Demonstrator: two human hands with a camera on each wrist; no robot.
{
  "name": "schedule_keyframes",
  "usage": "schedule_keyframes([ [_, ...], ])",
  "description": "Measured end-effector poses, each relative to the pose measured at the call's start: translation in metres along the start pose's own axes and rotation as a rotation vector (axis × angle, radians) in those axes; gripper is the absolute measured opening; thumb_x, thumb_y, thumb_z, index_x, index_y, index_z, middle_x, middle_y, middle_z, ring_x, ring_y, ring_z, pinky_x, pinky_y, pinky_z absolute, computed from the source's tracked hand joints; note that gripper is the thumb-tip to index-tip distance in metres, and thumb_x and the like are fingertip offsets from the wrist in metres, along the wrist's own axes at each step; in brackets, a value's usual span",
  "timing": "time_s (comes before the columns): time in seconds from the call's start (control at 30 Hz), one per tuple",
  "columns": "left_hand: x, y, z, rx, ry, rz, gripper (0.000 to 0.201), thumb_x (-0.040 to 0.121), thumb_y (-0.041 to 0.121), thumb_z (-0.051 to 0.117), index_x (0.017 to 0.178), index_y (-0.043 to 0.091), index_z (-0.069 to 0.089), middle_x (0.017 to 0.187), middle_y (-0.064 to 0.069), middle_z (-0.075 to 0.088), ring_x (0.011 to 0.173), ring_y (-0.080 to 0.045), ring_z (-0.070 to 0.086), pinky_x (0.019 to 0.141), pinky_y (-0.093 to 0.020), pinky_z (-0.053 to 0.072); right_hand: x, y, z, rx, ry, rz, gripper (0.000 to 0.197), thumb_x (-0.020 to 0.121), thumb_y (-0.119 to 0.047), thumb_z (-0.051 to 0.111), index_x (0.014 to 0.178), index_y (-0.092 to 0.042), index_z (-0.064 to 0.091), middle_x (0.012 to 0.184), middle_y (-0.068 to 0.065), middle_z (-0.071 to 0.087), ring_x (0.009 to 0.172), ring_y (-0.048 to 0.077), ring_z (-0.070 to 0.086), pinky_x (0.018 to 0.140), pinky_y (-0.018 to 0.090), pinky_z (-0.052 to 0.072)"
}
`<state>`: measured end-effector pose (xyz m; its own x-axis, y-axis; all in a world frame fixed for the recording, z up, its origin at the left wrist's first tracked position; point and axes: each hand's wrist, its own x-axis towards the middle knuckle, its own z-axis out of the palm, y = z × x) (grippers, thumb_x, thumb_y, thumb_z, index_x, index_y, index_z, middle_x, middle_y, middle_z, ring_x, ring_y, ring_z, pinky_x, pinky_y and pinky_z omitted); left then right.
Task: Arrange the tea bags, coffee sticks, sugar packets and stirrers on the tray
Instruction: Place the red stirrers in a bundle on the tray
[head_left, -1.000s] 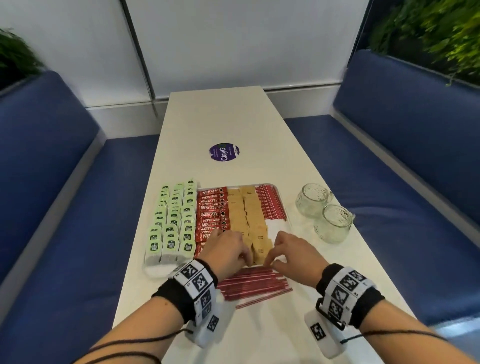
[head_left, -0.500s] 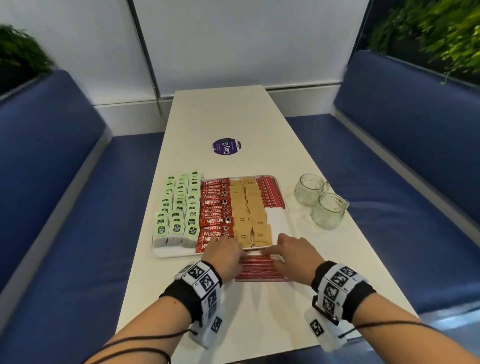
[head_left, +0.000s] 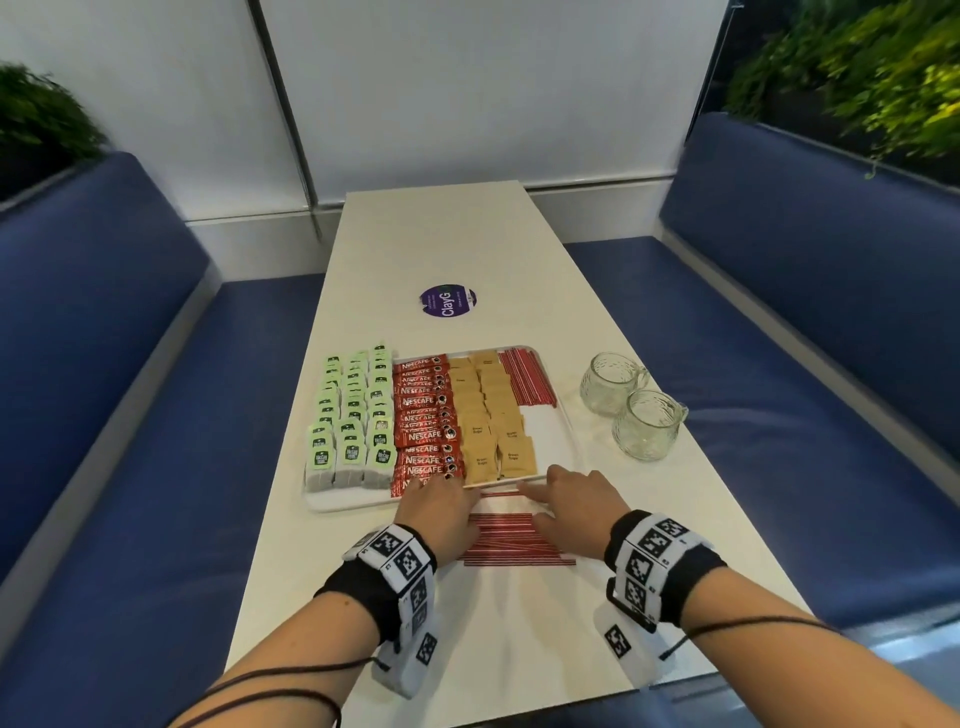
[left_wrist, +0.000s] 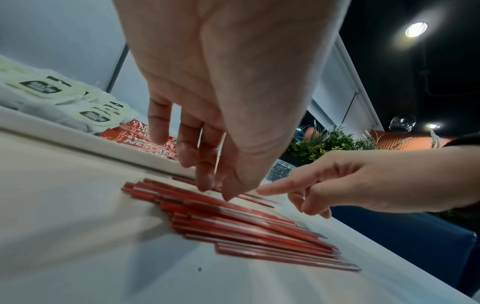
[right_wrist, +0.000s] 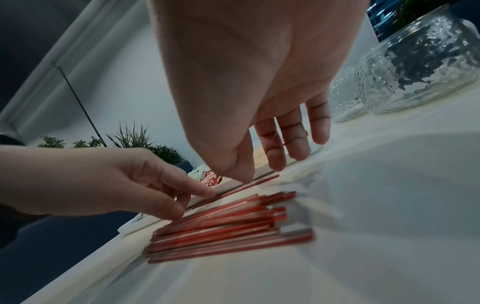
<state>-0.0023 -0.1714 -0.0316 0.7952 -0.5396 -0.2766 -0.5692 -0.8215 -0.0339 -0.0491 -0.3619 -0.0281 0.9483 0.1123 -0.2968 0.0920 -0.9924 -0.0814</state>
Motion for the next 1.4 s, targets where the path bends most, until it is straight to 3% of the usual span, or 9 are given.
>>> schedule_keyframes([
  [0.17, 0.005, 0.002, -0.003, -0.040, -0.003, -0.006, 0.040, 0.093, 0.035, 0.047, 0.131, 0.022, 0.054, 0.121, -0.005, 0.059, 0.115, -0.025, 0.052, 0.098, -0.041, 0.037, 0.006, 0.005, 0.001, 0.044, -0.085, 0.007, 0.051, 0.095, -0.040, 0.038, 0.146, -0.038, 0.036, 0.128, 0.005, 0.049, 0.110, 0.027, 0.055, 0.097, 0.040, 0.037],
  [0.33, 0.007, 0.002, 0.000, -0.061, -0.001, -0.017, 0.039, 0.093, 0.041, 0.049, 0.125, 0.022, 0.059, 0.124, -0.003, 0.057, 0.116, -0.023, 0.049, 0.099, -0.040, 0.036, 0.007, 0.004, -0.002, 0.060, -0.040, -0.009, 0.049, 0.093, -0.045, 0.043, 0.141, -0.035, 0.045, 0.123, 0.003, 0.048, 0.108, 0.025, 0.053, 0.096, 0.038, 0.038],
  [0.47, 0.007, 0.007, 0.000, -0.100, -0.013, 0.029, 0.058, 0.083, 0.063, 0.058, 0.128, 0.025, 0.056, 0.125, -0.001, 0.052, 0.117, -0.022, 0.047, 0.100, -0.040, 0.038, 0.006, 0.005, 0.003, 0.111, -0.083, -0.078, 0.080, 0.072, -0.068, 0.064, 0.140, -0.032, 0.045, 0.124, -0.001, 0.045, 0.115, 0.020, 0.045, 0.098, 0.039, 0.042],
  [0.53, 0.007, 0.011, 0.001, -0.127, -0.056, 0.051, 0.075, 0.072, 0.067, 0.069, 0.130, 0.023, 0.051, 0.123, 0.000, 0.051, 0.114, -0.021, 0.048, 0.096, -0.038, 0.043, 0.004, 0.005, 0.006, 0.122, -0.074, -0.108, 0.089, 0.062, -0.068, 0.073, 0.137, -0.029, 0.047, 0.122, -0.005, 0.046, 0.115, 0.017, 0.044, 0.097, 0.037, 0.044],
  [0.63, 0.009, 0.016, -0.001, -0.130, -0.063, 0.058, 0.070, 0.070, 0.054, 0.078, 0.126, 0.020, 0.053, 0.120, 0.000, 0.052, 0.110, -0.021, 0.052, 0.089, -0.038, 0.050, 0.004, 0.003, 0.008, 0.141, -0.026, -0.138, 0.071, 0.064, -0.056, 0.079, 0.124, -0.026, 0.056, 0.114, -0.005, 0.050, 0.109, 0.015, 0.046, 0.089, 0.035, 0.047],
  [0.77, 0.012, 0.022, -0.007, -0.119, -0.044, 0.065, 0.039, 0.078, 0.028, 0.074, 0.114, 0.016, 0.064, 0.112, -0.004, 0.061, 0.102, -0.025, 0.062, 0.084, -0.037, 0.054, 0.009, -0.002, 0.009, 0.148, 0.013, -0.126, 0.044, 0.073, -0.043, 0.077, 0.112, -0.024, 0.066, 0.107, -0.002, 0.057, 0.102, 0.019, 0.056, 0.076, 0.031, 0.047],
  [0.87, 0.014, 0.026, -0.012, -0.060, -0.069, 0.067, 0.031, 0.081, 0.020, 0.069, 0.111, 0.014, 0.069, 0.109, -0.007, 0.066, 0.098, -0.027, 0.065, 0.081, -0.035, 0.055, 0.013, -0.005, 0.007, 0.125, 0.020, -0.088, 0.033, 0.076, -0.038, 0.075, 0.106, -0.025, 0.070, 0.103, -0.001, 0.061, 0.097, 0.020, 0.060, 0.070, 0.028, 0.041],
  [1.13, 0.017, 0.033, -0.015, 0.019, -0.107, 0.065, 0.028, 0.086, 0.030, 0.067, 0.105, 0.009, 0.066, 0.105, -0.011, 0.066, 0.095, -0.030, 0.065, 0.076, -0.034, 0.051, 0.016, -0.010, 0.002, 0.079, 0.000, -0.033, 0.020, 0.080, -0.036, 0.067, 0.094, -0.024, 0.072, 0.089, 0.001, 0.070, 0.082, 0.022, 0.063, 0.065, 0.026, 0.043],
  [1.4, 0.020, 0.037, -0.006, 0.036, -0.094, 0.083, 0.035, 0.089, 0.039, 0.060, 0.110, 0.011, 0.064, 0.107, -0.011, 0.066, 0.096, -0.030, 0.065, 0.076, -0.034, 0.050, 0.018, -0.012, 0.009, 0.062, -0.054, -0.046, 0.026, 0.082, -0.031, 0.063, 0.101, -0.014, 0.065, 0.100, 0.008, 0.066, 0.090, 0.028, 0.063, 0.070, 0.032, 0.047],
])
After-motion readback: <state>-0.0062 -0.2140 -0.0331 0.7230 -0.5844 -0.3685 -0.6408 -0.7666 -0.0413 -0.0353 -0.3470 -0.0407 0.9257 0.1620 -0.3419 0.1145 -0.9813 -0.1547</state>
